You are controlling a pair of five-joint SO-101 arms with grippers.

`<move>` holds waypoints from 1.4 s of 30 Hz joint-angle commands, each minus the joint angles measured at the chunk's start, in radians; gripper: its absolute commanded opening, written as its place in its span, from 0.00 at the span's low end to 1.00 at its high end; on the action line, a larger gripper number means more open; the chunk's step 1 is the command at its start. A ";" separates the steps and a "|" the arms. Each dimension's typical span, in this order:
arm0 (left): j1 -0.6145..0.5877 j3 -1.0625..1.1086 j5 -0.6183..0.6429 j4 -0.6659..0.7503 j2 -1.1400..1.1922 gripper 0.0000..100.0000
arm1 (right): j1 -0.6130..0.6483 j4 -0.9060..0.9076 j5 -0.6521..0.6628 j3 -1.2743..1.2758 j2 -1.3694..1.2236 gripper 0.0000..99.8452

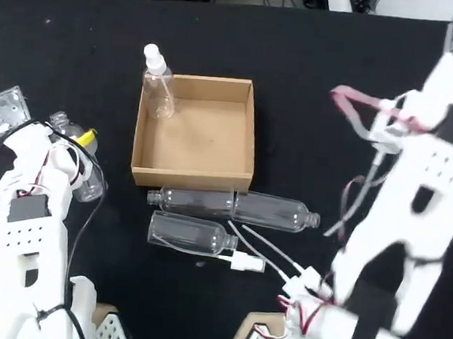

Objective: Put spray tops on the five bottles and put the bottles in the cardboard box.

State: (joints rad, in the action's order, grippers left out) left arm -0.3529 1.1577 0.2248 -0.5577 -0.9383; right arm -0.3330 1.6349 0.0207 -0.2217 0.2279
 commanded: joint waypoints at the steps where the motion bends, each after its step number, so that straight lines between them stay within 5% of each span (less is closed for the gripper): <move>1: 0.012 -0.005 0.000 -0.021 -0.110 0.03 | 0.103 -0.103 -0.051 0.128 0.211 0.01; 7: 0.074 0.145 -0.017 -0.035 -0.437 0.03 | 0.285 -0.245 -0.091 0.278 0.421 0.01; 15: 0.216 0.377 -0.204 -0.035 -0.856 0.03 | 0.583 -0.410 -0.160 0.289 0.538 0.01; 20: 0.259 0.384 -0.204 -0.031 -0.870 0.03 | 0.715 -0.517 -0.158 0.289 0.538 0.01; 30: 0.262 0.412 -0.206 0.077 -0.885 0.03 | 0.758 -0.707 -0.158 0.292 0.536 0.01; 35: 0.262 0.547 -0.204 0.341 -0.884 0.03 | 0.758 -0.835 -0.150 0.348 0.538 0.01; 42: 0.351 0.541 -0.204 0.347 -0.887 0.03 | 0.758 -1.079 -0.150 0.469 0.544 0.01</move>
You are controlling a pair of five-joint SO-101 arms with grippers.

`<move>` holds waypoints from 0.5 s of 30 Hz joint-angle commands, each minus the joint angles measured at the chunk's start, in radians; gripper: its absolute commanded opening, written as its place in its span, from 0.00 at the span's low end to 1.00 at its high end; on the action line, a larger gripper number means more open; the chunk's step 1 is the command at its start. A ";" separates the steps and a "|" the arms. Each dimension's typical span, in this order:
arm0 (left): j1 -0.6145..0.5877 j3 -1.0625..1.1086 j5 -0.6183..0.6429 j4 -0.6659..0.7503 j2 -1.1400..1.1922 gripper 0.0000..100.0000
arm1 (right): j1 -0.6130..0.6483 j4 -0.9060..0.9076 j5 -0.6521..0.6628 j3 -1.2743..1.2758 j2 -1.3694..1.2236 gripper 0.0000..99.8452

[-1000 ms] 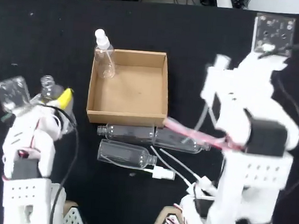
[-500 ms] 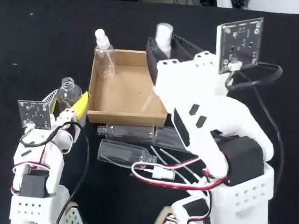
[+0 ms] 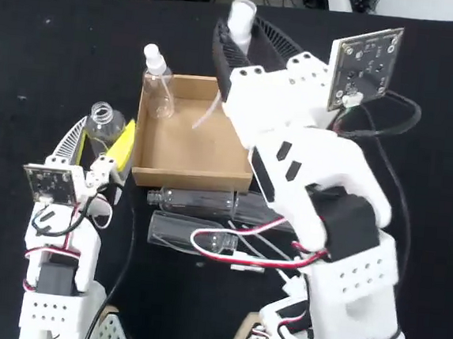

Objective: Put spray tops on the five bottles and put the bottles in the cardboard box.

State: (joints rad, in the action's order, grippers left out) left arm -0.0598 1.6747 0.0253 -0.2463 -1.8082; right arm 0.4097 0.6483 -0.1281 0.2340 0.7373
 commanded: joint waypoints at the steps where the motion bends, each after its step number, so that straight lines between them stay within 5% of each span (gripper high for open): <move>1: 0.084 0.024 -0.005 0.048 -0.017 0.03 | 0.015 -0.114 -0.002 0.025 0.035 0.01; 15: 0.306 0.024 -0.005 0.068 -0.017 0.03 | 0.018 -0.123 -0.009 0.119 0.257 0.01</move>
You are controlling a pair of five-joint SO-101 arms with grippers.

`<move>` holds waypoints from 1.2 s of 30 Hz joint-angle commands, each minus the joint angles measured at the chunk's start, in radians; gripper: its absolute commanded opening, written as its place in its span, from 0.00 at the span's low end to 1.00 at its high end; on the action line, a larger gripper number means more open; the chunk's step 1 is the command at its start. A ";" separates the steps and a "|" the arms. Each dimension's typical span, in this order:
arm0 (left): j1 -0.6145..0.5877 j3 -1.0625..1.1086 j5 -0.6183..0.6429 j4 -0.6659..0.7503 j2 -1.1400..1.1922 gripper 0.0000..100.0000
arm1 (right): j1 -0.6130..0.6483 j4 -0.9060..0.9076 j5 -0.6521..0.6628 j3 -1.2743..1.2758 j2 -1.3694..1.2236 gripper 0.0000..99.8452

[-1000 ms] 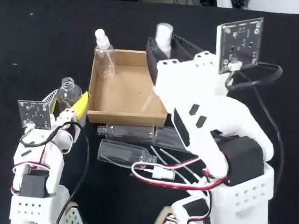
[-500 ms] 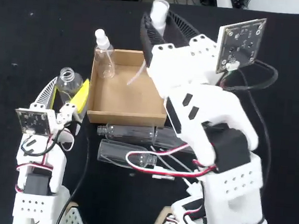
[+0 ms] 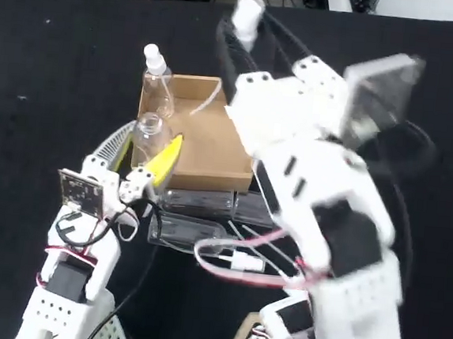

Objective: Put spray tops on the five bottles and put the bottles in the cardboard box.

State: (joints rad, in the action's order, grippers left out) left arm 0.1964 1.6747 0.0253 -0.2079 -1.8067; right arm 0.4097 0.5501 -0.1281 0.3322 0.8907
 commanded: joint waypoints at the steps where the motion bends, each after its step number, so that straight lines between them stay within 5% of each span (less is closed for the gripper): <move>1: 0.064 0.024 -0.005 0.029 -0.018 0.03 | 0.032 -0.031 -0.009 0.038 0.131 0.01; 9: 0.074 0.024 -0.011 0.028 -0.018 0.03 | 0.216 -0.201 0.000 0.214 0.209 0.01; 15: 0.076 0.024 -0.012 0.028 -0.018 0.03 | 0.221 -0.193 0.123 0.217 0.209 0.01; 36: 0.073 0.024 -0.012 0.025 -0.018 0.03 | 0.193 -0.192 0.133 0.165 0.036 0.01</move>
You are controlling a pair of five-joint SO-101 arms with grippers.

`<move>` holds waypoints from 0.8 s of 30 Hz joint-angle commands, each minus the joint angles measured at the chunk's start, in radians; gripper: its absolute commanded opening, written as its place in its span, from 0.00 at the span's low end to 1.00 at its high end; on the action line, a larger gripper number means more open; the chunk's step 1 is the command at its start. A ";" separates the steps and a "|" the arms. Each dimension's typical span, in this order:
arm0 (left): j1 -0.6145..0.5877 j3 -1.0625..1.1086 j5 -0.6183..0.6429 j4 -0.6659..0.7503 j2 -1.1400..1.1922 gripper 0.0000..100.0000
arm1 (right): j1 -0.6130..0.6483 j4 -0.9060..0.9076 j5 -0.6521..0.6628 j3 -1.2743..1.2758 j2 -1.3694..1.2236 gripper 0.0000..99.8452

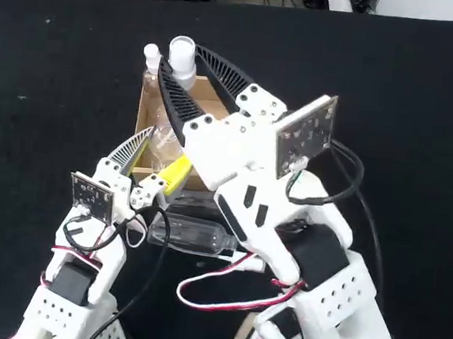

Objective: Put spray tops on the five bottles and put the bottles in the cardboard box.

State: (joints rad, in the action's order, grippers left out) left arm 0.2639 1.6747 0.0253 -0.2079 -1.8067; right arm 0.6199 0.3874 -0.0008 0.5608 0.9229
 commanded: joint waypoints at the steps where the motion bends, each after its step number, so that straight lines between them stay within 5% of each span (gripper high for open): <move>1: 0.005 0.024 -0.012 0.023 -0.018 0.03 | -0.017 -0.029 0.006 -0.065 0.005 0.01; 24: 0.005 0.024 -0.011 0.021 -0.017 0.03 | -0.066 -0.038 0.006 -0.090 0.015 0.01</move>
State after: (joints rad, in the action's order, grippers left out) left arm 0.2639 1.6747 0.0253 -0.2079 -1.8067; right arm 0.6061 0.3874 -0.0008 0.5132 0.9889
